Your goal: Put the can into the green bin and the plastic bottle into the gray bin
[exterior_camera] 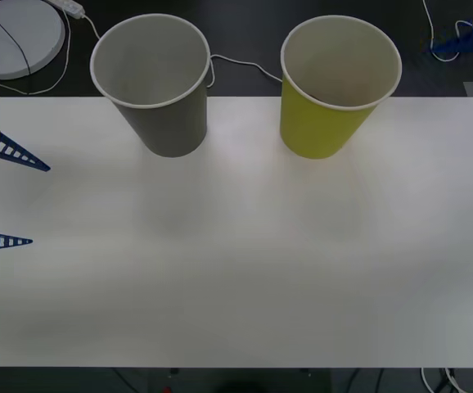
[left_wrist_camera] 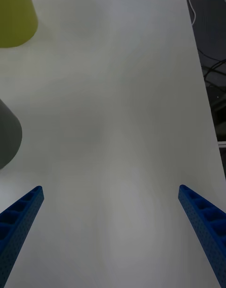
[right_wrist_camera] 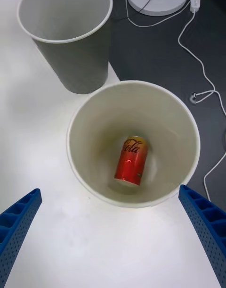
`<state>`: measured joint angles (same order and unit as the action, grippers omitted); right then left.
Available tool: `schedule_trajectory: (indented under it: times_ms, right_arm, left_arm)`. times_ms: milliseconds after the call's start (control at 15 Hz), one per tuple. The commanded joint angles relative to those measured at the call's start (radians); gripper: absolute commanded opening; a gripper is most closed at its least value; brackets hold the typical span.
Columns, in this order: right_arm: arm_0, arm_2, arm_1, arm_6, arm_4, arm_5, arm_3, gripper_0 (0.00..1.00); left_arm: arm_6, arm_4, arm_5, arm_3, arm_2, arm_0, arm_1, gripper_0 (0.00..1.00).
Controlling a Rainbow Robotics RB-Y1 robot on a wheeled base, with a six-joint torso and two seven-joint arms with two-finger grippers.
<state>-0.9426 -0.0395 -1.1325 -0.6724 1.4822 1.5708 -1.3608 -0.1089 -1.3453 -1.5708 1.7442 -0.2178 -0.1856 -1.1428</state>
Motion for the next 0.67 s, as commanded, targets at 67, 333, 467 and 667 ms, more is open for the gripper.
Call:
schedule_trajectory:
  times_ms: [67,333,467,667]
  right_arm:
    - [0.176,0.162,-0.012,0.024,-0.043,0.000,-0.118,1.00]
    - [0.430,0.346,-0.015,0.168,-0.128,0.000,-0.251,1.00]
    - [0.539,0.395,-0.015,0.267,-0.177,0.000,-0.278,1.00]
    - [0.653,0.423,-0.010,0.389,-0.220,0.000,-0.294,1.00]
  left_arm:
    - [0.000,0.000,0.000,0.000,0.000,0.000,0.000,1.00]
    - [0.000,0.000,0.000,0.000,0.000,0.000,0.000,1.00]
    - [0.000,0.000,0.000,0.000,0.000,0.000,0.000,1.00]
    - [0.000,0.000,0.000,0.000,0.000,0.000,0.000,1.00]
